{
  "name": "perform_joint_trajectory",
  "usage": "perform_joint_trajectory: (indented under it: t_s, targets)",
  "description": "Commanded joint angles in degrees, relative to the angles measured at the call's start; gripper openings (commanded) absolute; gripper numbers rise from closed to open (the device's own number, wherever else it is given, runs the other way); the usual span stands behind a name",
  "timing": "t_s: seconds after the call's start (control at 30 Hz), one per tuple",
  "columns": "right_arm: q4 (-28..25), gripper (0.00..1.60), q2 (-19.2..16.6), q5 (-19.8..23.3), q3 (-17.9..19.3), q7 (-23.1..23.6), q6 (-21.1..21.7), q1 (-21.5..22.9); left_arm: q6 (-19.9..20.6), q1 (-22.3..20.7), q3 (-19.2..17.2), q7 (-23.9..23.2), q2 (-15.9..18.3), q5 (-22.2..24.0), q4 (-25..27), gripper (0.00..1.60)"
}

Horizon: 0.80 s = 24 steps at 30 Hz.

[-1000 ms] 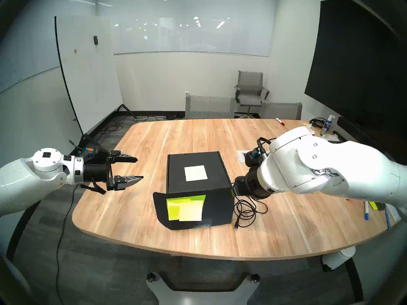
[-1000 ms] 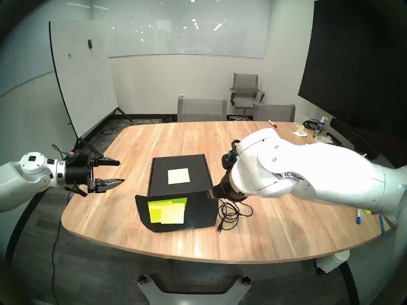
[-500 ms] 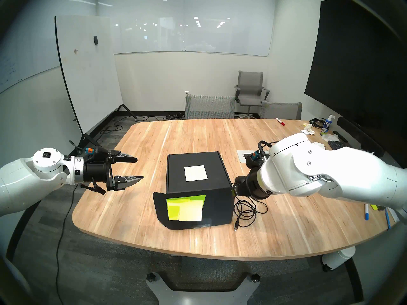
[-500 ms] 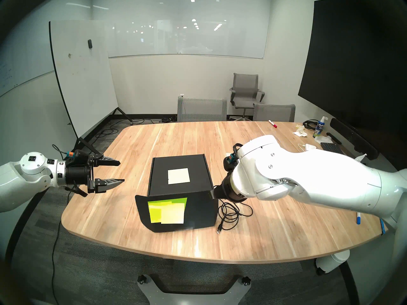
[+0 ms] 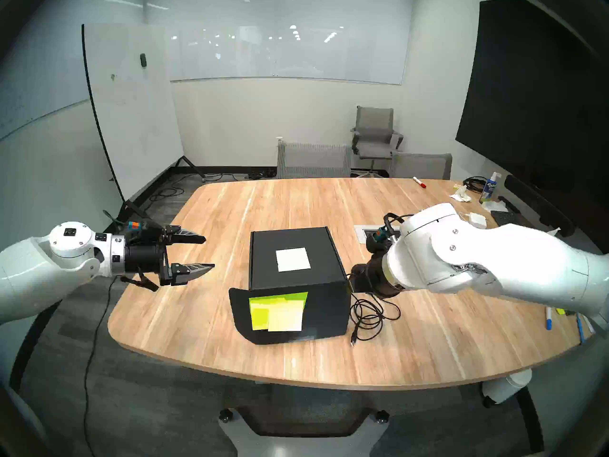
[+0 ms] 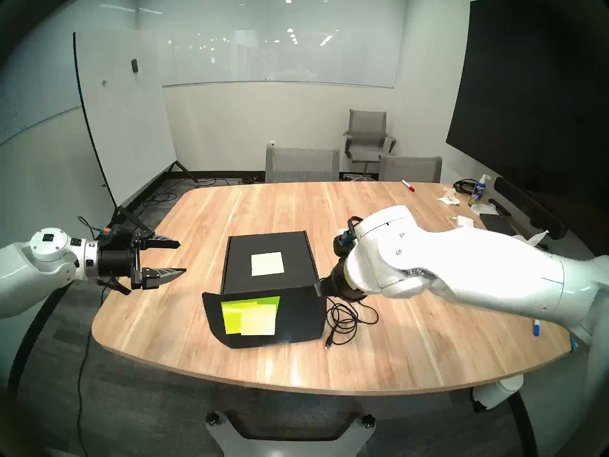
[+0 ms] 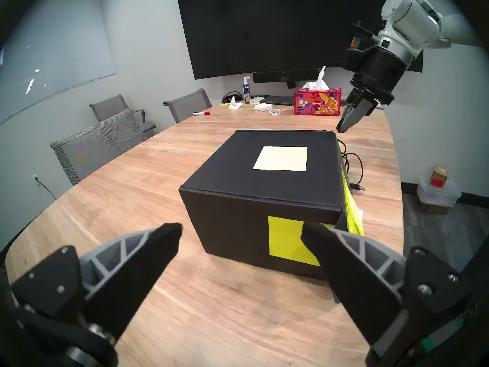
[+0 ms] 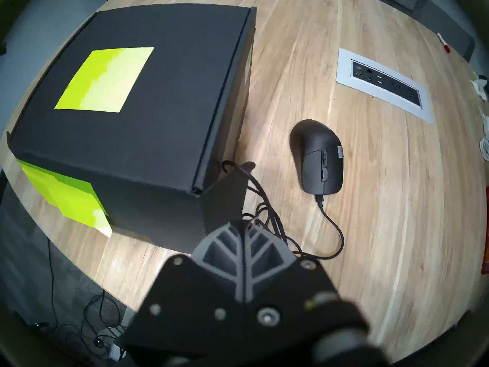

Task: Open the box and place the mouse inside

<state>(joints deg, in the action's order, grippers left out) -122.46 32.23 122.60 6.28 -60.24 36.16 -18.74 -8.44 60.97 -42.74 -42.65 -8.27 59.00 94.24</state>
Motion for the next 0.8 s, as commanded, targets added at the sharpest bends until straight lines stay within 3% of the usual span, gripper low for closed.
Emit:
perform_joint_trajectory:
  t_s: [0.0,0.43,0.77]
  targets:
    - [0.7,0.00,-0.2,-2.0,0.3,1.8,0.2,0.0,-0.4,-0.7,-0.7,-0.1,0.1,0.3,0.0,1.60]
    - [2.4,0.00,-0.2,-5.0,0.1,5.1,-0.2,-1.1,-0.4,-0.8,-0.6,-0.1,0.1,0.3,0.0,1.60]
    - [3.0,0.00,-1.0,-4.1,-0.8,4.3,-1.0,-2.0,-0.4,-0.8,-0.6,-0.1,0.1,0.3,0.0,1.60]
